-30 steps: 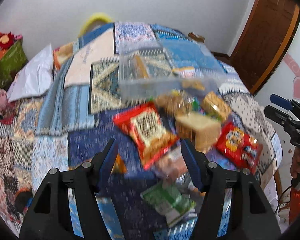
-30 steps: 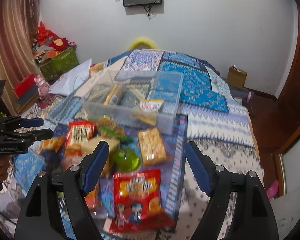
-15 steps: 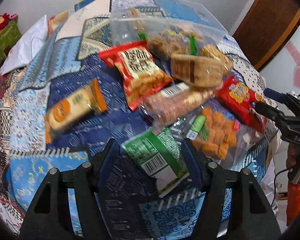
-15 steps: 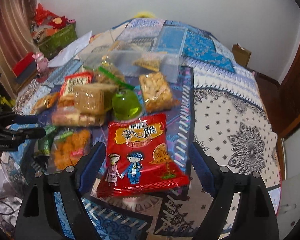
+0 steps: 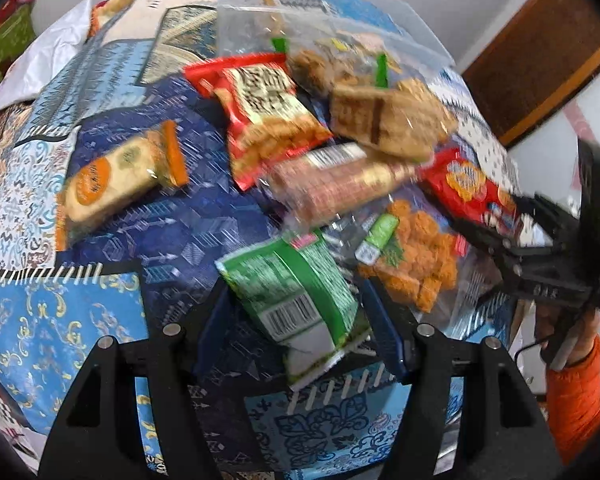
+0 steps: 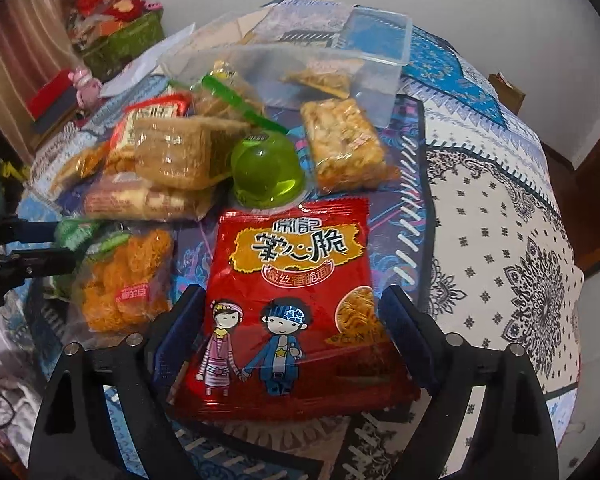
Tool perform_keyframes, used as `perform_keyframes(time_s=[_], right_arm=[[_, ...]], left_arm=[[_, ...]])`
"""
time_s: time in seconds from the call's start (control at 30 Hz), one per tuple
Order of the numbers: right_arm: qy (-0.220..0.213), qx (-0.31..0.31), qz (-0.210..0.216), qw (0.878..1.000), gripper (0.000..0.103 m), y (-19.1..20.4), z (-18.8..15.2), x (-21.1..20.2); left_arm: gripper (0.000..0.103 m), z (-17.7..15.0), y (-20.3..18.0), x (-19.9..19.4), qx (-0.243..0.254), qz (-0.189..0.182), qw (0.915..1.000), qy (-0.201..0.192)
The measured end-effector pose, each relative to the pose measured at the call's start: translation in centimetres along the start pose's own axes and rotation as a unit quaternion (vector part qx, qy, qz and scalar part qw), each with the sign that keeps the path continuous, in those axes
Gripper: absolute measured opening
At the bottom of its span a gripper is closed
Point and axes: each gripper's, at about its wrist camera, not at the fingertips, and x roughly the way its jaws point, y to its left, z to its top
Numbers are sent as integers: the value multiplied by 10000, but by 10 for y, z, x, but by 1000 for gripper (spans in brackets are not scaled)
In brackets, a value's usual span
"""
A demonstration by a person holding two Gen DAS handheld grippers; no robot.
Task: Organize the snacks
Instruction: 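Grasp the green packet with the left tool while the right grasps the red bag, then carry the green packet into the box while the right tool carries the red bag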
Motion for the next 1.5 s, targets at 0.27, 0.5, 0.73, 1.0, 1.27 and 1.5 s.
perform_keyframes(time_s=[0.27, 0.5, 0.73, 1.0, 1.27, 1.5], right_arm=[[-163, 124, 99, 9997, 81, -3, -3, 0], [-299, 168, 174, 9993, 69, -5, -5, -7], [-446, 291, 243, 9983, 66, -10, -11, -23], [-969, 374, 172, 9944, 66, -13, 0, -59], [-1200, 432, 351, 9912, 66, -11, 10, -68], [-1132, 403, 431, 9918, 66, -6, 9, -64]], left_arm=[[64, -6, -6, 4, 188, 196, 9995, -129], [53, -7, -3, -1, 173, 264, 9991, -273], [50, -10, -5, -27, 368, 373, 9972, -528], [17, 8, -8, -51, 301, 168, 9965, -764], [22, 8, -8, -43, 392, 398, 9964, -631], [37, -3, 5, -10, 150, 192, 9997, -60]])
